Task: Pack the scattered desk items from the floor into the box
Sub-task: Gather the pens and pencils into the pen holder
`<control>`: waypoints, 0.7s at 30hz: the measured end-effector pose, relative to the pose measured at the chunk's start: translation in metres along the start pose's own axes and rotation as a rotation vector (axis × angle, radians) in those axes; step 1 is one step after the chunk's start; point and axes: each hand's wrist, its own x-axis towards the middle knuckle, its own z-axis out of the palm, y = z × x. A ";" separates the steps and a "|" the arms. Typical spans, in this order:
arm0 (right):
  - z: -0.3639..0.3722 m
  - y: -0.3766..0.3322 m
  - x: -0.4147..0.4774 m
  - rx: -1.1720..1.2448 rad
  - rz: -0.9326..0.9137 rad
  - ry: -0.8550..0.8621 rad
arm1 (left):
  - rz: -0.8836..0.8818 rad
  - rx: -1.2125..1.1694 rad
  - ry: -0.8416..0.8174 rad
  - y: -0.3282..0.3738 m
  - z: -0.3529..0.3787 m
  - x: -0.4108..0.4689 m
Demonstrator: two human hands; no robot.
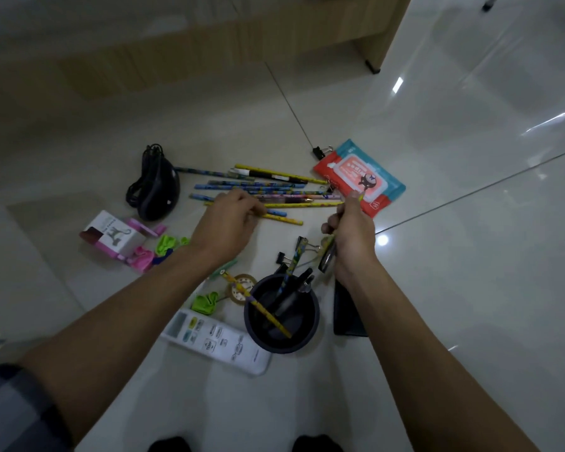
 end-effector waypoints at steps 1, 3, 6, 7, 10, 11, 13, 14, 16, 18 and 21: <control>-0.003 -0.001 0.001 0.019 0.017 -0.010 | 0.035 0.092 -0.037 -0.006 0.001 -0.002; -0.005 0.002 0.000 0.044 0.065 -0.065 | 0.082 0.191 -0.041 -0.009 0.002 -0.005; -0.004 0.007 -0.004 0.041 0.110 -0.143 | 0.107 0.293 -0.018 -0.006 0.005 -0.004; -0.003 0.009 -0.005 0.026 0.114 -0.148 | 0.098 0.324 -0.028 -0.005 0.006 -0.004; -0.003 0.014 -0.006 -0.021 0.083 -0.148 | 0.092 0.178 0.007 -0.001 0.006 -0.005; -0.003 0.015 -0.006 -0.022 0.064 -0.167 | 0.099 0.037 0.036 0.003 0.005 -0.006; -0.002 0.014 -0.007 0.015 0.019 -0.235 | 0.122 -0.185 0.056 0.014 0.004 -0.006; -0.001 0.013 -0.007 0.053 -0.007 -0.272 | 0.125 -0.249 0.052 0.021 0.004 -0.005; 0.004 0.007 -0.008 0.121 -0.068 -0.329 | 0.113 -0.349 0.040 0.033 0.004 -0.002; 0.009 0.004 -0.007 0.068 -0.140 -0.340 | 0.119 -0.390 0.007 0.042 0.005 0.000; 0.015 0.008 -0.005 -0.088 -0.224 -0.207 | 0.131 -0.367 0.010 0.044 0.005 0.002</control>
